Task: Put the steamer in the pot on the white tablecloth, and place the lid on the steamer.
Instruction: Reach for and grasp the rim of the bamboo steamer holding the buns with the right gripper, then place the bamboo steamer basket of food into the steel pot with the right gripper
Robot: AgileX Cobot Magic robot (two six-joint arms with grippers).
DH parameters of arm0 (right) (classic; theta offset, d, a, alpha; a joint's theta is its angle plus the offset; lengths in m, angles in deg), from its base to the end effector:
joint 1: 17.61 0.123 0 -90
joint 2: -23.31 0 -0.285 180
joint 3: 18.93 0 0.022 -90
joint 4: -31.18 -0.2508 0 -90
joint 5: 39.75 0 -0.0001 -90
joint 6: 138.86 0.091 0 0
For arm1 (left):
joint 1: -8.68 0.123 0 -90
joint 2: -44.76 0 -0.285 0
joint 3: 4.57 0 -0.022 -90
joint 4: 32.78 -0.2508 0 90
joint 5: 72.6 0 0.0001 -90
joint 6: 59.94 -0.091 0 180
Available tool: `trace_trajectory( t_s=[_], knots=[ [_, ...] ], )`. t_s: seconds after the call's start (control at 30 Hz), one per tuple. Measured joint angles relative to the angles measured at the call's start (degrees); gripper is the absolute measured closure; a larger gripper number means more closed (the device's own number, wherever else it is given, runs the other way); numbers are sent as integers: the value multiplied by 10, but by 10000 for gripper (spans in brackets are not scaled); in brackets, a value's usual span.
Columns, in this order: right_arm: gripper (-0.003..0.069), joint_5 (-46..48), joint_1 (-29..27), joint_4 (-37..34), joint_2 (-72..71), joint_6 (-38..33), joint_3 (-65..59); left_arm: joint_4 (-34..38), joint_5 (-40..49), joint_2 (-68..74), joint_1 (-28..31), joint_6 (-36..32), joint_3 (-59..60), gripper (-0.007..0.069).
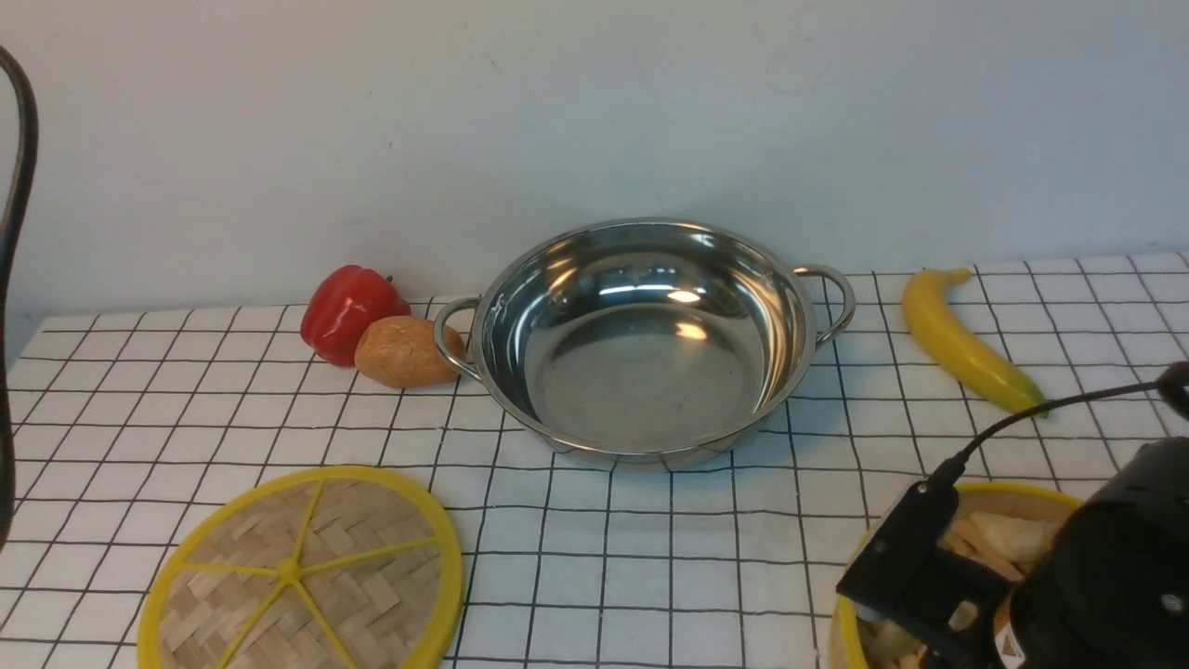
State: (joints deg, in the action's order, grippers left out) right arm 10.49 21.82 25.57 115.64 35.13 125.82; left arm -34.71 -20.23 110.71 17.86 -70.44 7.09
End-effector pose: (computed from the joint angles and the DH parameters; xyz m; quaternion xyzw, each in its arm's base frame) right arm 0.1712 0.1497 0.1816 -0.3575 0.9329 0.0421 0.0072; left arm 0.1909 0.0333 0.4001 0.0141 0.9060 0.0884 0.4137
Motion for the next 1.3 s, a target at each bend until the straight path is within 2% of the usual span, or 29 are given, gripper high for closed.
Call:
trace_trajectory(
  t_s=[0.2, 0.37, 0.43, 0.5, 0.63, 0.67, 0.73, 1.0, 1.1, 1.3],
  knots=[
    [262, -15, 4, -6, 12, -4, 0, 1, 0, 0, 0, 0, 1, 403],
    [305, -15, 4, -11, 16, -4, 0, 3, 0, 0, 0, 0, 1, 402],
    [361, -9, 4, -13, 22, -4, 0, 3, 0, 0, 0, 0, 1, 393],
    [385, -6, 4, -13, 25, -4, 0, 5, 0, 0, 0, 0, 1, 392],
    [496, 3, 5, -15, 29, -4, 0, 12, 0, 0, 0, 0, 1, 391],
    [571, 7, 5, -18, 28, -9, 1, 13, 0, 0, 0, 0, 1, 386],
    [597, 23, 5, -17, 21, -10, 5, 13, 0, 0, 0, 0, 1, 384],
    [582, 151, 5, 0, -44, -22, 75, 14, 0, 0, 0, 0, 1, 384],
    [582, 204, 5, 21, -57, -63, 134, 14, 0, 0, 0, 0, 1, 384],
    [582, 214, 5, 41, -11, -161, 273, 19, 0, 0, 0, 0, 1, 384]
  ],
)
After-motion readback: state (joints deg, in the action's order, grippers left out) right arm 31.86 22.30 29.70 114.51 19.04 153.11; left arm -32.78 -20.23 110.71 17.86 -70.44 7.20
